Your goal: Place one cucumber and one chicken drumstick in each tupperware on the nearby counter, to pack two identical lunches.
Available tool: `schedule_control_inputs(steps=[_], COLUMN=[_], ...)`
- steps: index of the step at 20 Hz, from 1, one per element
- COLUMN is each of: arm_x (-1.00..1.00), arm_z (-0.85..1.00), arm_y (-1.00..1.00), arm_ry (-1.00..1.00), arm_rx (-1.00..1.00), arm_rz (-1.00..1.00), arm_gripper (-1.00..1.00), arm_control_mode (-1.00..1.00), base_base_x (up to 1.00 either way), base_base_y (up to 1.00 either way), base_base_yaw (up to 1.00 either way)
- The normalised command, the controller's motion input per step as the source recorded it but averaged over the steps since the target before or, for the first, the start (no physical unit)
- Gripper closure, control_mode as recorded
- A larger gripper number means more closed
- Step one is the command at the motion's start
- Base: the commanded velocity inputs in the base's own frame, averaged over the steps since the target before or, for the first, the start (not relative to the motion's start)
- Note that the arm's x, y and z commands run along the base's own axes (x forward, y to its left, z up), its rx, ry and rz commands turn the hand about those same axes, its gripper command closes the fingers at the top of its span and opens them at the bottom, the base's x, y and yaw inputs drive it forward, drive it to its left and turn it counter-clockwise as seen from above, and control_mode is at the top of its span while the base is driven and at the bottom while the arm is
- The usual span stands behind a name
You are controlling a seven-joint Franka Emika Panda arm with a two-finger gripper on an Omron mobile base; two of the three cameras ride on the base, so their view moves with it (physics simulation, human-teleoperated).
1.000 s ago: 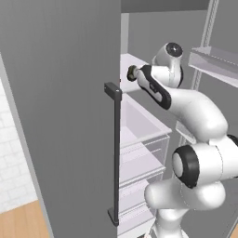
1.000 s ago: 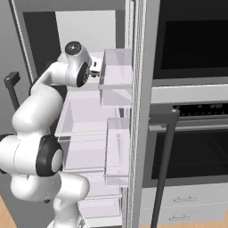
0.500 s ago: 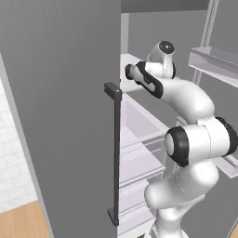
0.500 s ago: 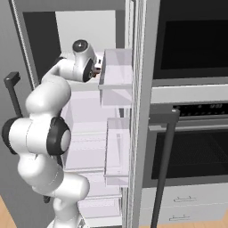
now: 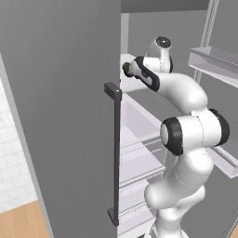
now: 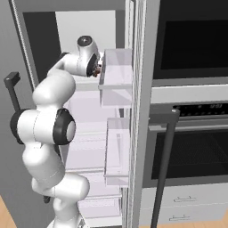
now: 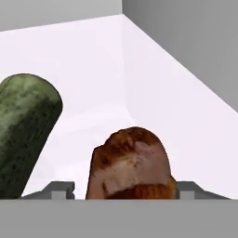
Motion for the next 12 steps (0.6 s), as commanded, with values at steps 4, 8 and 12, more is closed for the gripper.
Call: schedule_control_inputs(steps=[4,8,12], arm_x=[-0.5,-1.0,-1.0], arm_z=[-0.69,-0.61,-0.36], arm_y=[0.04,0.19,0.06], arm_ry=[0.03,-0.02,-0.03], arm_rx=[-0.03,0.0,0.0], arm_rz=[-0.05,-0.01,0.0], arm_gripper=[1.0,1.0,1.0], arm_control_mode=[-1.0,-1.0,-1.0], base_base_x=[0.0,0.0,0.0], base_base_y=[0.0,0.0,0.0], base_base_yaw=[0.0,0.0,0.0])
